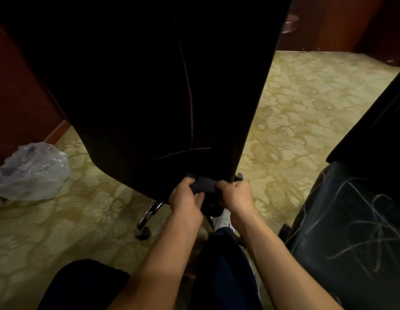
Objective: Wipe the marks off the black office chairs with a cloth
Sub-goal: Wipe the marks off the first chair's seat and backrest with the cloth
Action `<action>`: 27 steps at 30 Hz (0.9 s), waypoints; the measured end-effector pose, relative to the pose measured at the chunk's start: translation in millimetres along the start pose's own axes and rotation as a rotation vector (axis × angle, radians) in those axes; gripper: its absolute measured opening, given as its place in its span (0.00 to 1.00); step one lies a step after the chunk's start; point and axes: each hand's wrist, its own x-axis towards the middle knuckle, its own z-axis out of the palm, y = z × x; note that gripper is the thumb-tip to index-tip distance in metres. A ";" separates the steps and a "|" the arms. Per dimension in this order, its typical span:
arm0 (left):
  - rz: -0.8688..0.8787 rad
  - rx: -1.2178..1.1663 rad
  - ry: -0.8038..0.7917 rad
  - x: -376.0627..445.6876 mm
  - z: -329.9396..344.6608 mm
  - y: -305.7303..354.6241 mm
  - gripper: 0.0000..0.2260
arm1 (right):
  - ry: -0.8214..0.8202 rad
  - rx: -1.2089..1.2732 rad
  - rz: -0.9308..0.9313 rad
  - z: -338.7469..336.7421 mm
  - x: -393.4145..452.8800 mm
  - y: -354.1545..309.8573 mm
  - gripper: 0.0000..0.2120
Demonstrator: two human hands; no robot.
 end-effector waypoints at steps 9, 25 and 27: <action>0.168 0.043 -0.080 -18.3 5.0 -2.6 0.06 | 0.038 0.369 -0.014 2.5 -27.4 -14.4 0.05; 0.360 -0.033 -0.247 -69.6 34.6 41.0 0.04 | 0.013 0.531 -0.200 11.9 -60.7 -79.3 0.13; 0.472 -0.043 -0.324 -86.1 42.5 53.9 0.04 | 0.043 0.554 -0.314 9.2 -70.9 -98.7 0.13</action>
